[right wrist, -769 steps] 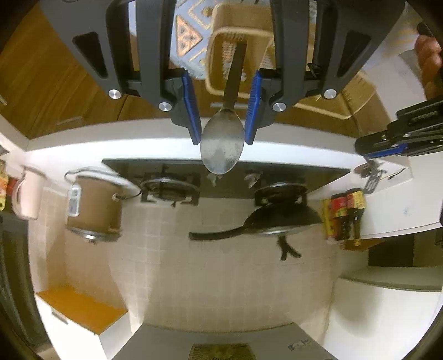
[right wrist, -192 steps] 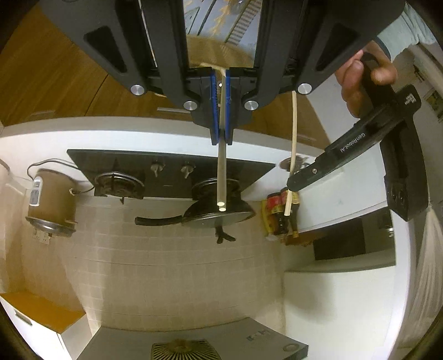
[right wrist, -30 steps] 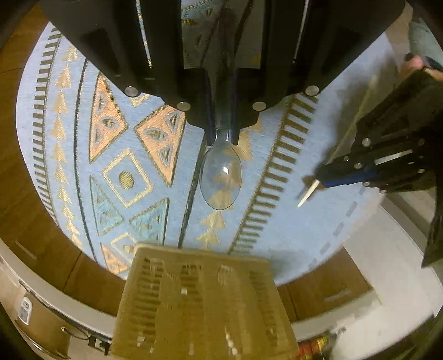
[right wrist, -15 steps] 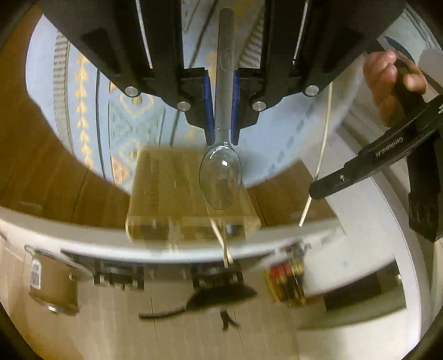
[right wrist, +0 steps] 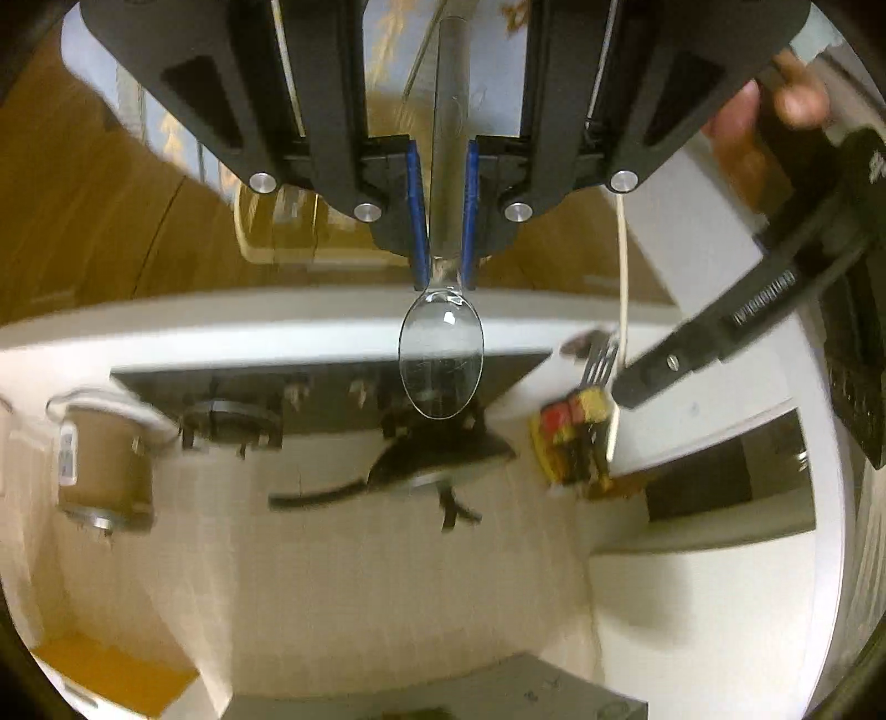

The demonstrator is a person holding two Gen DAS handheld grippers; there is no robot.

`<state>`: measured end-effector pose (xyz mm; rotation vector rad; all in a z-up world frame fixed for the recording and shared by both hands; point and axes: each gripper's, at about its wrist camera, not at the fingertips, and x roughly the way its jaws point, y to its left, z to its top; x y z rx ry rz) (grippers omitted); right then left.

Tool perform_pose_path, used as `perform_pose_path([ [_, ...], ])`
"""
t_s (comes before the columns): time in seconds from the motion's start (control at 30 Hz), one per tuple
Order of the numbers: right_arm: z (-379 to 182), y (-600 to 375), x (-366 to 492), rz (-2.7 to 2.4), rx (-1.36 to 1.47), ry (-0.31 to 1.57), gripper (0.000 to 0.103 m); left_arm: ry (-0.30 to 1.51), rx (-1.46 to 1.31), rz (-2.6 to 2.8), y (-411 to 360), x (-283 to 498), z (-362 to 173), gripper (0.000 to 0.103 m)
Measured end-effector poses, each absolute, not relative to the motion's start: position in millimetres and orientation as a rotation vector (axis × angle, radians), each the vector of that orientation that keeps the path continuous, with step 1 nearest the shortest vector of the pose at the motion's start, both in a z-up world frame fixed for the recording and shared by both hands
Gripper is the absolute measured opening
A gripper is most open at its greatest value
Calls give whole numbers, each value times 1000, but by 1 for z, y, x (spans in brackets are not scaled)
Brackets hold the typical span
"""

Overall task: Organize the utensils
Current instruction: 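Lift the chopstick and clear spoon and carry both above the beige holder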

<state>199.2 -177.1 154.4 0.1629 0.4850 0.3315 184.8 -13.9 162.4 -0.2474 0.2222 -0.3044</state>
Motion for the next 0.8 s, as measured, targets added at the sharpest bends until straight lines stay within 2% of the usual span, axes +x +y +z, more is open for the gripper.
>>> perform_pose_path([
  [0.2, 159, -169, 231, 237, 142, 363, 10, 161, -289, -271, -13, 218, 169, 4],
  [0.43, 139, -166, 257, 154, 131, 317, 10, 143, -348, -276, -8, 248, 160, 4],
  [0.8, 109, -136, 267, 95, -62, 250, 10, 132, -320, -215, -14, 266, 131, 4],
])
